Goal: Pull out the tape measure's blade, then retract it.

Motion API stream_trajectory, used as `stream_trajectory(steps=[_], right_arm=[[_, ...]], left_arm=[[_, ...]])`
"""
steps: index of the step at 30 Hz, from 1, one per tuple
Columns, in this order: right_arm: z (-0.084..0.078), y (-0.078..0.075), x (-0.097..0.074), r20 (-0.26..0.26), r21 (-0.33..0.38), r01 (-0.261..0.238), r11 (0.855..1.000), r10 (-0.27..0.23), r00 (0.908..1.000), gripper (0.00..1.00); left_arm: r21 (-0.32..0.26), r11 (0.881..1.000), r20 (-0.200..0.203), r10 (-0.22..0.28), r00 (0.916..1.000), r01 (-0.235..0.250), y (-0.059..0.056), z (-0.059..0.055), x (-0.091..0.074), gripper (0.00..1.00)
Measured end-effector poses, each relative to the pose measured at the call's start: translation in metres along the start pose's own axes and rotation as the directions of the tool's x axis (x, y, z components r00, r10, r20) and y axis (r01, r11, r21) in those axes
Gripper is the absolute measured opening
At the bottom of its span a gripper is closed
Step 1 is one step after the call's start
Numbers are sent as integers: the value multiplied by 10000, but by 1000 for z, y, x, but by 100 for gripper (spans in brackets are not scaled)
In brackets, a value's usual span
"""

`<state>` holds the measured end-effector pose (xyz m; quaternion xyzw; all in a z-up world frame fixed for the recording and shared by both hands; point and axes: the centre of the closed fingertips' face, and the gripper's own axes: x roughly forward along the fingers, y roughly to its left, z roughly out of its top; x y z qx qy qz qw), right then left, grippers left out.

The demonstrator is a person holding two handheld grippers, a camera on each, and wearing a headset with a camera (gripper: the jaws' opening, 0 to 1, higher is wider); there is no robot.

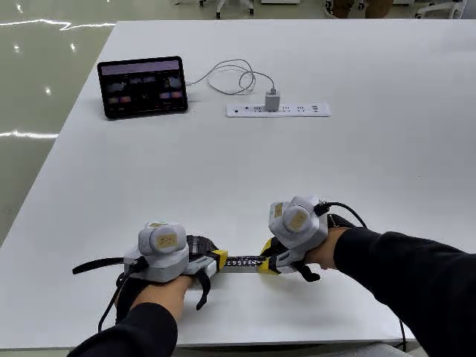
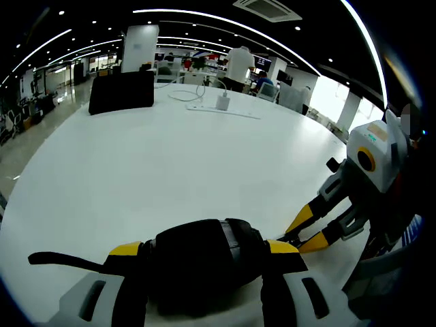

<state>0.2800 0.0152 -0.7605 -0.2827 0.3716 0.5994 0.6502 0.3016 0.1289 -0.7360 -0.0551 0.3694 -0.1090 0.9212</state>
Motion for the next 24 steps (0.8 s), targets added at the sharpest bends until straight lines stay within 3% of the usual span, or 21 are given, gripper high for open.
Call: stream_trajectory(steps=[24], right_arm=[[10,2,6,164,102,58,9999,-60,9998,11]], left_arm=[[-15,10000,31,-53,10000,53,0,0,0,64]])
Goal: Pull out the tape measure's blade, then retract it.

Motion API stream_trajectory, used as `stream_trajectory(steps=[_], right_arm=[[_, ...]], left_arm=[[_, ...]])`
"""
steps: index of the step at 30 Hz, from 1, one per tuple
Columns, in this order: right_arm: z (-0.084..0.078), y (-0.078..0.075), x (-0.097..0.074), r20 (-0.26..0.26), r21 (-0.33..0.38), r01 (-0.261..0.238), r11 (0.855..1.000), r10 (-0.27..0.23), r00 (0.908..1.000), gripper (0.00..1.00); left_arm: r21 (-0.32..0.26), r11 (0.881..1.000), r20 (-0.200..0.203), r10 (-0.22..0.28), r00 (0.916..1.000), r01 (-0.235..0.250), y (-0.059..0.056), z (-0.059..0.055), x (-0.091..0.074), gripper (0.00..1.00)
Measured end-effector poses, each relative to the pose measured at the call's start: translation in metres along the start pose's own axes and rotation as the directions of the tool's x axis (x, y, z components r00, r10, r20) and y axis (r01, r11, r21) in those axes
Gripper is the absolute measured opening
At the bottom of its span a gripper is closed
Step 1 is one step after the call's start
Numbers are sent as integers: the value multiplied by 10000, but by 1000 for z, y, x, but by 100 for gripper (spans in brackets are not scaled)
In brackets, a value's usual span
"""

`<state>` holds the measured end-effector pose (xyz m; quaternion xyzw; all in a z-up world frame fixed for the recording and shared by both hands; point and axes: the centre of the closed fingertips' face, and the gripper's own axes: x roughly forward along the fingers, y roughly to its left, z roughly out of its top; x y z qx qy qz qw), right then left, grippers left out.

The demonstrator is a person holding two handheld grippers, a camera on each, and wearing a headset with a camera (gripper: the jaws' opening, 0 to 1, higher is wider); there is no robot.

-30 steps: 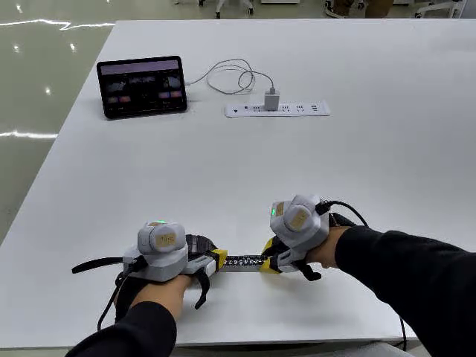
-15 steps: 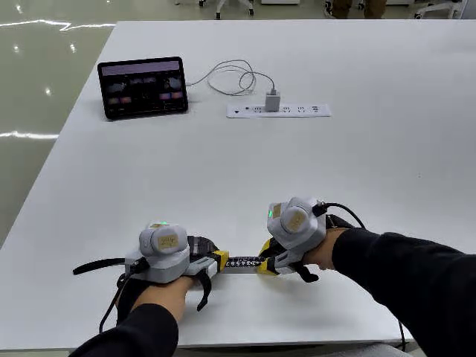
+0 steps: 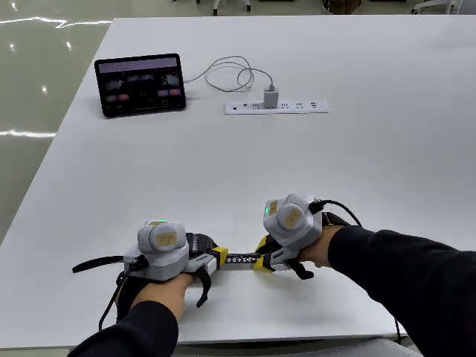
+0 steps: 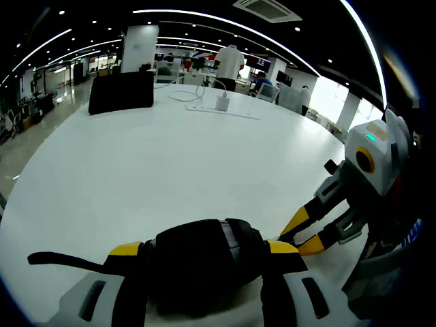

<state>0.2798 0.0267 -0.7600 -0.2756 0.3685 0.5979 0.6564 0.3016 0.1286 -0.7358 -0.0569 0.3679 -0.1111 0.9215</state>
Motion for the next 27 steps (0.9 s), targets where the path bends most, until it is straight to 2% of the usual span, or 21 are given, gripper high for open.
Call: stream_trajectory(steps=[27], right_arm=[[13,4,8,369,-53,-142,9999,144,9992,11]], left_arm=[[-22,10000,-26,-81,10000,81,1,0,0,64]])
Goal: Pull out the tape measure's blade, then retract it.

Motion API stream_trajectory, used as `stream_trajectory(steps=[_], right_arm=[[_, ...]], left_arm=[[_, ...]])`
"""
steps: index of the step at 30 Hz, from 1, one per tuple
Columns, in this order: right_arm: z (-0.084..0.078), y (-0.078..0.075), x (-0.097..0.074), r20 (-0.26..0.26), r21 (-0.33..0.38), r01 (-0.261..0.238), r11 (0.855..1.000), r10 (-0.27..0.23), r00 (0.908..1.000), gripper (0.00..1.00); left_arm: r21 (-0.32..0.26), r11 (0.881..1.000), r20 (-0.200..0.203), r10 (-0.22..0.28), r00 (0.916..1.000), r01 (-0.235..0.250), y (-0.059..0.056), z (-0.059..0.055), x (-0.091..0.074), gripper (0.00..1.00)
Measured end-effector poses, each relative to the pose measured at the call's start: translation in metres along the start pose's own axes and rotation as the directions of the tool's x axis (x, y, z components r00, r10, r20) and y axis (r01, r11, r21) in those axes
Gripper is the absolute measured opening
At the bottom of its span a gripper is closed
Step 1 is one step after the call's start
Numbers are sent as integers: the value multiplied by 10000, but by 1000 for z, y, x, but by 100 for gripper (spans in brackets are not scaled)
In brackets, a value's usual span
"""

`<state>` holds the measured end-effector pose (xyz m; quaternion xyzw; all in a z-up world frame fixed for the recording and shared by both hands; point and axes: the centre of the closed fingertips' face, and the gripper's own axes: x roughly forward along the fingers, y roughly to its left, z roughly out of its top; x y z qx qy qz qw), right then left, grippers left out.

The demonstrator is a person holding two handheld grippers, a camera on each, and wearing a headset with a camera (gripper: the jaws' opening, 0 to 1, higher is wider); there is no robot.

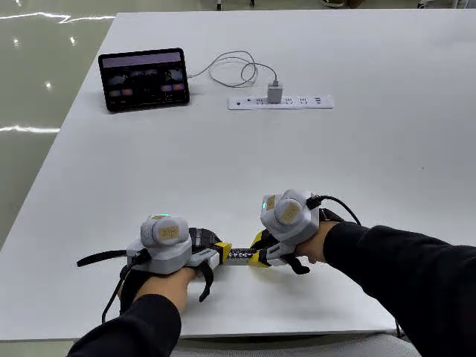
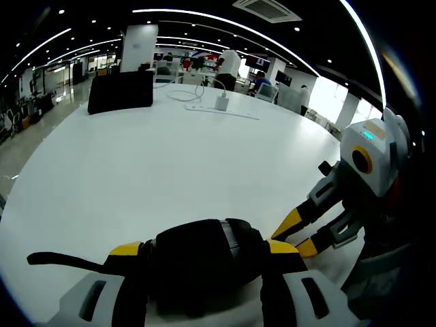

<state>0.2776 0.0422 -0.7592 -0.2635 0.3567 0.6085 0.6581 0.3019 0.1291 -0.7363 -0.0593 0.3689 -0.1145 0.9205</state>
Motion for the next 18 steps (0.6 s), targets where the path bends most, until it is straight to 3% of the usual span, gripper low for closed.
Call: stream_trajectory(steps=[18], right_arm=[[6,0,4,373,163,-12,9999,6,9993,11]], left_arm=[[-32,10000,57,-4,10000,4,0,0,0,64]])
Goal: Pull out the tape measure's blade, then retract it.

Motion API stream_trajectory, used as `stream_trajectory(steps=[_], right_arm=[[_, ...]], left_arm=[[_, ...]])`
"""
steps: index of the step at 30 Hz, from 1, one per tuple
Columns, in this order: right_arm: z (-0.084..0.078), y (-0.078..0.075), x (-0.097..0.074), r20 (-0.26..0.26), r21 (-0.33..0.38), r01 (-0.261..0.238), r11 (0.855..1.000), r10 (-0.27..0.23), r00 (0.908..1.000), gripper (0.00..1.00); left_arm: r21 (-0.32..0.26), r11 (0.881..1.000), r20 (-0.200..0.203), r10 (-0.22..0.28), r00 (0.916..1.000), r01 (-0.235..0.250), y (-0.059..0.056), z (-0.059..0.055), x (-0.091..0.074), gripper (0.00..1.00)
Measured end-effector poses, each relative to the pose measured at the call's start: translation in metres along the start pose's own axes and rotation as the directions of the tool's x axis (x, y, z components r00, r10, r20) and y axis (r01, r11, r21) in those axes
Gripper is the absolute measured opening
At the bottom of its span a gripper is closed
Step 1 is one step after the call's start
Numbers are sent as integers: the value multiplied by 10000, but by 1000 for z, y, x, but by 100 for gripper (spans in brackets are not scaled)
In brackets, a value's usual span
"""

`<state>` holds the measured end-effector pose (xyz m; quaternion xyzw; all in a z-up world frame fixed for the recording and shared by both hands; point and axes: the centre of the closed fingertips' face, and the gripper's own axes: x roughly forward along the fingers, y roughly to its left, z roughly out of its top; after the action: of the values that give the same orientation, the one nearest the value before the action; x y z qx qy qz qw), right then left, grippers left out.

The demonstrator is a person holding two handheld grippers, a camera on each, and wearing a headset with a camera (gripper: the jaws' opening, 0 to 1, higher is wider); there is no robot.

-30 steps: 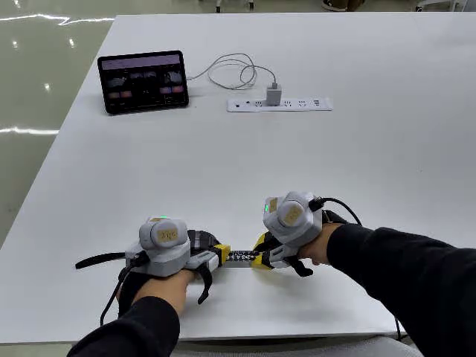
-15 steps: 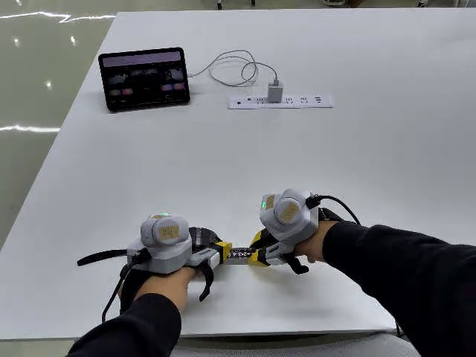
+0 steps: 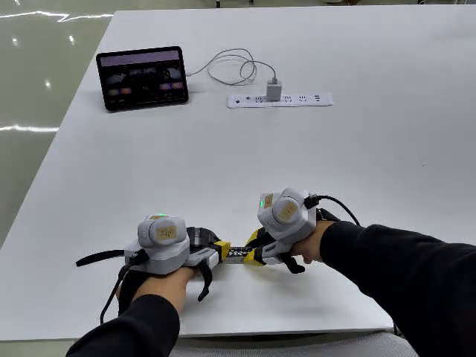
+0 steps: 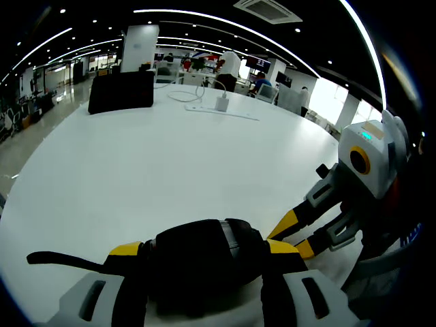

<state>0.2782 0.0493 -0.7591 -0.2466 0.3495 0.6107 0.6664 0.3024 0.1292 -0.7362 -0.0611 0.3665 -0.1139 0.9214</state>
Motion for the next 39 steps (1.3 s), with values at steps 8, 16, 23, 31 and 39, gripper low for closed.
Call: stream_trajectory(steps=[8,16,23,31,39], right_arm=[[0,1,-1,68,202,48,9998,-50,10000,12],[-2,2,-2,92,-112,65,9999,-64,9999,12],[-6,2,-4,75,-519,43,9986,-39,10000,12],[-4,-1,-3,151,-822,57,9966,-45,9999,11],[1,-2,0,251,-654,68,9978,-52,9997,10]], left_arm=[[47,10000,35,24,10000,-24,0,0,0,65],[241,9997,17,8,10000,-8,-1,-1,0,65],[135,9999,-9,-7,10000,7,-1,-1,0,65],[20,10000,32,5,10000,-5,0,0,0,64],[-34,10000,-16,-15,10000,15,0,0,0,63]])
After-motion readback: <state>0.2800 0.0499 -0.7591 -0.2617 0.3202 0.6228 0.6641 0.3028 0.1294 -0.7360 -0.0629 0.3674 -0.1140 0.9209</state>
